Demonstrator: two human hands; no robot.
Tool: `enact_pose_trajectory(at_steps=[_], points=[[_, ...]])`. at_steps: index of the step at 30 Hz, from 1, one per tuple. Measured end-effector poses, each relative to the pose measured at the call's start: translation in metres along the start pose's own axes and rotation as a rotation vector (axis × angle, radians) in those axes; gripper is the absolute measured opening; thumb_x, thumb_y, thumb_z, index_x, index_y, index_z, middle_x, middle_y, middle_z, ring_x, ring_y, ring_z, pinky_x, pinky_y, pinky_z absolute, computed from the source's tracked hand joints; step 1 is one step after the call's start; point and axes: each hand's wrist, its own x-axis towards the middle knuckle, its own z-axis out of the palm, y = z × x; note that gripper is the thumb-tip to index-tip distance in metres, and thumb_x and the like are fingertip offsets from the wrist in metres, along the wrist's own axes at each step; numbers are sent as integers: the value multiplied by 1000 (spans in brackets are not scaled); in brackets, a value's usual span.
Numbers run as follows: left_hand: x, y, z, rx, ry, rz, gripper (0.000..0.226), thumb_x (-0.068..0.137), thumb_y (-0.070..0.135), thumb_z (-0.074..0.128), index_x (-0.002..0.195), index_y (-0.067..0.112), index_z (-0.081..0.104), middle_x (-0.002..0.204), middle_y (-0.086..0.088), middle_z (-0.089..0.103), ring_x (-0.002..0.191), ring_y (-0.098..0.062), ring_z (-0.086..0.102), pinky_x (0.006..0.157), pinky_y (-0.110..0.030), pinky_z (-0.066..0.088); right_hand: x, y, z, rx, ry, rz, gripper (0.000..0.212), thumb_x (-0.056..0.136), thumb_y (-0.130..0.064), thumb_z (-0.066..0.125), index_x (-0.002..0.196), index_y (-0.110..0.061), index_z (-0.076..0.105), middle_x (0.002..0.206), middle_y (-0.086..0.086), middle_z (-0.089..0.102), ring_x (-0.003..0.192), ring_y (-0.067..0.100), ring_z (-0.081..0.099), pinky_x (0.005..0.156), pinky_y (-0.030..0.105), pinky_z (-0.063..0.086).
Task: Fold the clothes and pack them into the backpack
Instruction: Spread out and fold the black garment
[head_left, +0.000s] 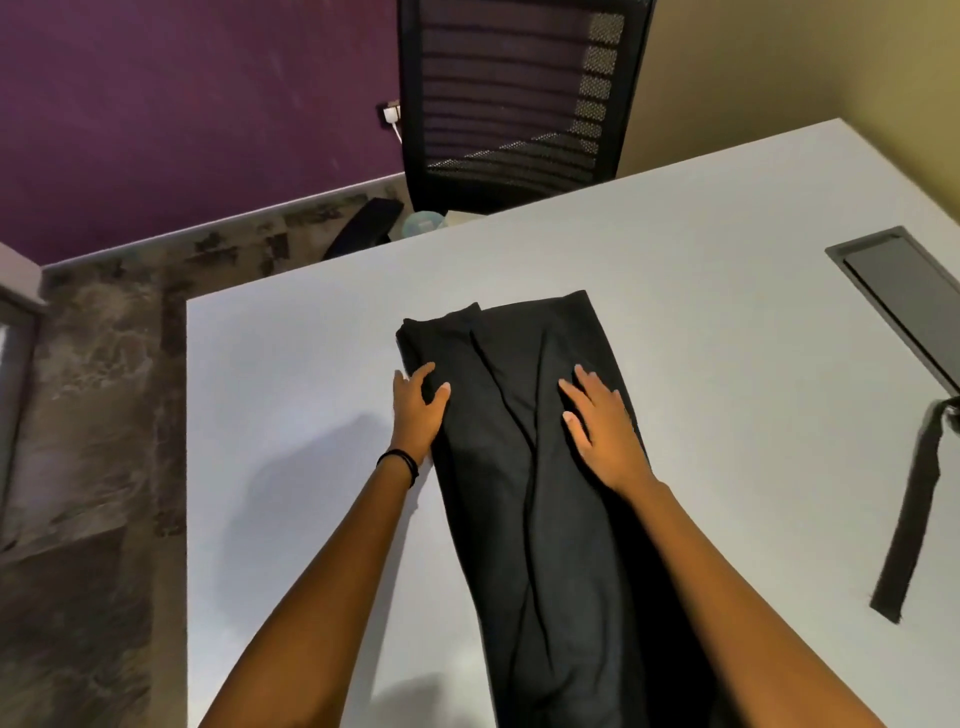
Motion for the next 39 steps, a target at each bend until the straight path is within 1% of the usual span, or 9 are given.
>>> enact_pose_trajectory(at_steps=[6, 10, 12, 17, 24, 32, 34, 36, 39], points=[[21, 21, -2, -389, 214, -19, 42, 87, 9, 64, 125, 9, 47, 135, -8, 47, 117, -15, 47, 96, -23, 41, 64, 9, -13, 327, 78, 337, 62, 91, -31, 50, 147, -20, 24, 152, 13, 24, 140, 27, 23, 115, 42, 23], [34, 33, -3, -592, 162, -214, 69, 81, 8, 71, 139, 11, 33, 139, -11, 44, 124, -24, 47, 101, -31, 42, 93, -2, -23, 511, 60, 513, 83, 83, -27, 67, 147, -11, 18, 148, 13, 33, 134, 28, 35, 110, 40, 32], [37, 39, -6, -590, 81, -259, 55, 83, 8, 69, 131, 3, 45, 126, -13, 54, 116, -28, 54, 94, -31, 47, 102, -6, -23, 529, 3, 550, 78, 80, -25, 71, 142, -5, 29, 142, 14, 42, 128, 29, 44, 105, 39, 39], [37, 59, -19, -515, 158, -131, 30, 88, 5, 62, 116, -6, 59, 92, -1, 62, 80, -13, 59, 74, -17, 54, 112, -18, -36, 463, 101, 509, 15, 81, -16, 68, 77, -5, 59, 77, 7, 57, 78, 20, 51, 57, 17, 39], [14, 82, -29, -502, 157, -64, 30, 92, 11, 57, 120, -1, 57, 108, -5, 59, 85, -13, 59, 81, -21, 49, 111, -45, -59, 531, 147, 431, 36, 83, -12, 64, 57, -18, 40, 60, -3, 44, 55, 8, 39, 48, 13, 32], [-27, 97, -42, -495, 114, -42, 30, 92, 6, 55, 122, 0, 55, 111, -6, 58, 99, -19, 54, 90, -28, 47, 84, -64, -77, 580, 161, 439, 24, 80, -13, 69, 67, -10, 49, 71, 3, 54, 70, 17, 47, 59, 20, 38], [-39, 98, -46, -477, 115, -19, 32, 91, 7, 57, 122, 0, 55, 115, -7, 59, 101, -19, 55, 91, -27, 46, 78, -70, -82, 582, 149, 441, 15, 80, -12, 70, 91, -6, 62, 96, 8, 66, 88, 19, 58, 77, 24, 47], [-52, 98, -50, -474, 113, 4, 33, 90, 6, 59, 122, 0, 56, 119, -9, 60, 102, -19, 56, 91, -26, 46, 69, -78, -89, 600, 131, 439, 40, 81, -9, 68, 119, -5, 56, 120, 11, 61, 108, 24, 59, 92, 31, 47], [-71, 100, -56, -476, 110, 14, 33, 90, 3, 58, 122, -1, 56, 114, -4, 59, 101, -17, 55, 90, -24, 45, 51, -88, -97, 607, 142, 426, 51, 84, -7, 64, 132, -5, 45, 130, 13, 55, 116, 27, 55, 93, 30, 44]])
